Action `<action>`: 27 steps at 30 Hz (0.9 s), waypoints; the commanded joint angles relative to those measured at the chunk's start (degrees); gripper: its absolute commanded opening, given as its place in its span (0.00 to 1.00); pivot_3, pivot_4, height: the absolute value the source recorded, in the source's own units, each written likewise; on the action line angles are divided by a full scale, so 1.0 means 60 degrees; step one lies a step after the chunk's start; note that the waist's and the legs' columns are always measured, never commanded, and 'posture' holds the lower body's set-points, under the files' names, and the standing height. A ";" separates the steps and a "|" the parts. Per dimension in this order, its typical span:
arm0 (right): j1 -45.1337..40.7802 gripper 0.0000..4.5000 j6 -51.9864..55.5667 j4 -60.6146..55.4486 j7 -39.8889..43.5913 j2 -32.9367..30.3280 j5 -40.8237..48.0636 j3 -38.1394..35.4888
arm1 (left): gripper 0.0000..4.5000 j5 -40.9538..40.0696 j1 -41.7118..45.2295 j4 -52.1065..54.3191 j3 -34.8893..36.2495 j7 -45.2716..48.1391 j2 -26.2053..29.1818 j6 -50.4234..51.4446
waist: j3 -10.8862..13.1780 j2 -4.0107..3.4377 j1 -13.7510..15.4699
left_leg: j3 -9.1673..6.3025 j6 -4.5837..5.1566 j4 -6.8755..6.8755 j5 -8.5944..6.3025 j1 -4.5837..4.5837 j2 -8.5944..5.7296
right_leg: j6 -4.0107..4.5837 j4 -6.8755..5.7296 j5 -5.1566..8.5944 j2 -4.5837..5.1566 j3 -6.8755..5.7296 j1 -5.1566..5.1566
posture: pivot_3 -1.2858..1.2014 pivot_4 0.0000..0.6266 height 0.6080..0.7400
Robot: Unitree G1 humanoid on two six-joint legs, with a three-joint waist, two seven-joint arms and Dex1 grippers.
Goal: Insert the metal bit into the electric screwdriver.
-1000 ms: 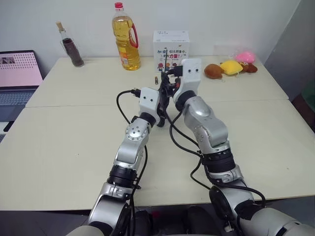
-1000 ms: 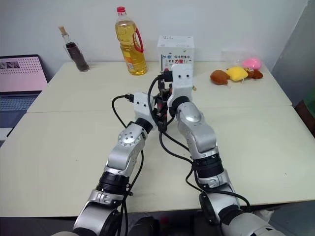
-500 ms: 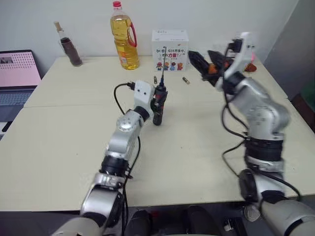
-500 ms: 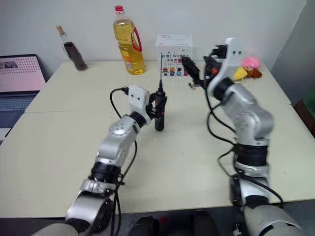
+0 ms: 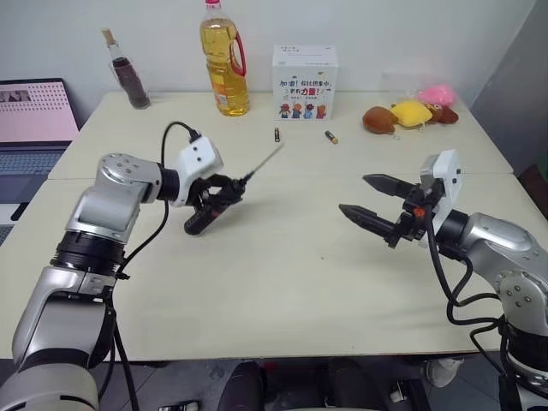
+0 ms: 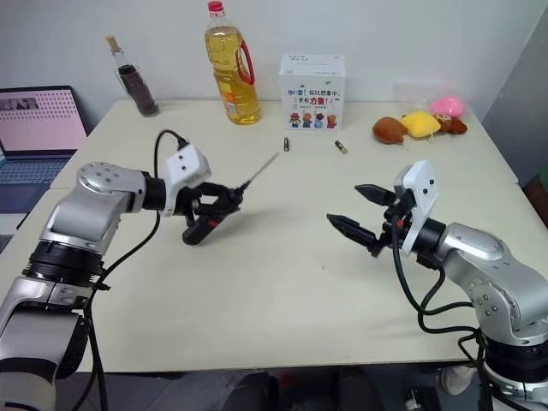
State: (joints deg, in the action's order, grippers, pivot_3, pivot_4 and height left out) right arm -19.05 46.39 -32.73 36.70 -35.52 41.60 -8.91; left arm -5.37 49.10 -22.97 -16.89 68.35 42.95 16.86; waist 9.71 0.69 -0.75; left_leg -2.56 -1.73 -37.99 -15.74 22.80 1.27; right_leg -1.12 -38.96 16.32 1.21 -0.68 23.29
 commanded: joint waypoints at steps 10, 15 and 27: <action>0.0931 1.00 -0.1651 -0.0027 0.1127 -0.0616 -0.1081 0.0825 | 0.37 0.2500 0.1873 -0.5727 -0.0767 -0.2150 -0.3104 -0.3817 | 0.0012 0.0019 0.0269 | -0.0005 0.0001 -0.0015 0.0000 0.0001 -0.0027 | -0.0002 -0.0008 -0.0003 0.0015 -0.0014 -0.0009 | 0.52 0.24 1.00; 0.1101 1.00 -0.1842 0.0031 0.1247 -0.0723 -0.1221 0.0806 | 0.64 0.2521 0.2179 -0.6347 -0.0416 -0.1754 -0.3170 -0.4193 | 0.0016 0.0029 0.0310 | -0.0020 0.0003 -0.0023 0.0001 -0.0002 -0.0065 | -0.0017 -0.0011 -0.0011 0.0041 -0.0027 -0.0021 | 0.52 0.24 1.00; 0.0950 1.00 -0.2196 0.0993 0.1870 -0.1100 -0.1355 0.0667 | 0.99 0.0334 0.1015 -0.2704 0.1668 0.0920 -0.0978 -0.1900 | 0.0031 0.0046 -0.0101 | -0.0023 0.0004 -0.0010 0.0001 -0.0003 -0.0053 | -0.0015 -0.0008 -0.0009 0.0033 -0.0014 -0.0005 | 0.52 0.24 1.00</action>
State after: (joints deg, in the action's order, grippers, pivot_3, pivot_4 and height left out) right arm -12.42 34.93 -27.28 46.33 -41.19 33.76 -3.30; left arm -0.20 56.54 -44.72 -9.67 71.34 34.78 2.46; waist 9.89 0.97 -1.35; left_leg -2.72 -1.70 -38.04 -15.73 22.77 0.96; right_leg -1.20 -39.01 16.27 1.41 -0.73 23.26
